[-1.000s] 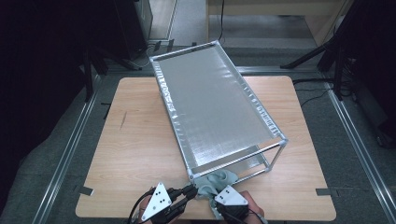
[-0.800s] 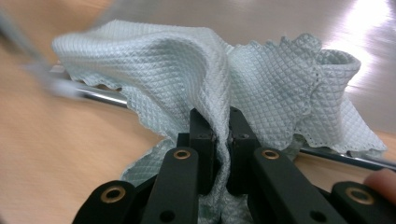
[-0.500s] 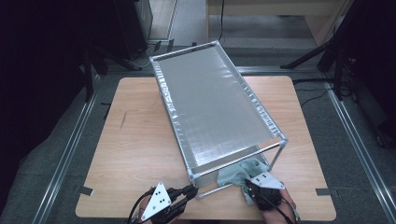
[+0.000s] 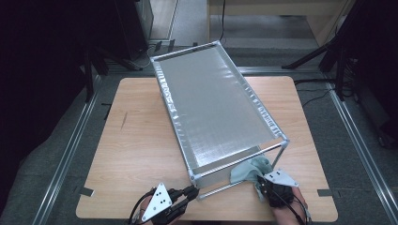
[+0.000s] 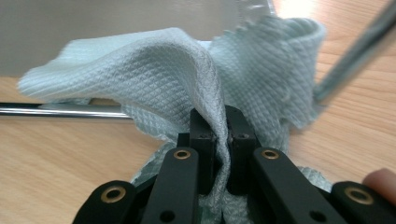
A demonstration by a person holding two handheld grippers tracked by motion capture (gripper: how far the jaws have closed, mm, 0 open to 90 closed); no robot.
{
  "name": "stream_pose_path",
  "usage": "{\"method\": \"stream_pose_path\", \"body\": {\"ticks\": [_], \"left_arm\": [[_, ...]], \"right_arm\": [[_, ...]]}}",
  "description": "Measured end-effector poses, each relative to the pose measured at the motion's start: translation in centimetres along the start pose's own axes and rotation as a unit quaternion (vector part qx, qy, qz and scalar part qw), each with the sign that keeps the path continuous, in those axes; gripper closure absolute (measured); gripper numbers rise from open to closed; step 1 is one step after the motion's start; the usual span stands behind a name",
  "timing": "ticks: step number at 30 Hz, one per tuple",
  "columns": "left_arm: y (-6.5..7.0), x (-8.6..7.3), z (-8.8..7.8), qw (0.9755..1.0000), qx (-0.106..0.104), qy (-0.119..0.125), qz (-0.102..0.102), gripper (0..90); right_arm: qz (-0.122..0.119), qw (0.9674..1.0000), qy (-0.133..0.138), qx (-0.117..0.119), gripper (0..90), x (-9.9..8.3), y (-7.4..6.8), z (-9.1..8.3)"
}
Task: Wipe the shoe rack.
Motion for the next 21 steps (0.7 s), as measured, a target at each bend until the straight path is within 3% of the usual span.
{"method": "stream_pose_path", "body": {"ticks": [6, 13, 21], "left_arm": [[0.0, 0.0, 0.0, 1.0, 0.001, 0.0, -0.002, 81.6], [0.0, 0.0, 0.2, 1.0, 0.003, 0.002, -0.002, 81.6], [-0.1, 0.0, 0.2, 1.0, 0.004, 0.001, -0.002, 81.6]], "right_arm": [[-0.018, 0.9997, 0.004, 0.015, 84.9, 0.1, -2.1, -0.1], [-0.043, 0.9981, 0.011, 0.043, 84.9, 0.2, -5.7, -0.2], [-0.084, 0.9916, 0.024, 0.095, 84.9, 0.2, -11.0, -0.6]]}}
Point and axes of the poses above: each handheld gripper's, and its own axes: z roughly forward along the jaws, x roughly out of its top, y roughly to its right, the point moved 5 cm from there along z, roughly forward along the jaws, and after that the axes turned 4 degrees about -x, right-handed, at the moved point
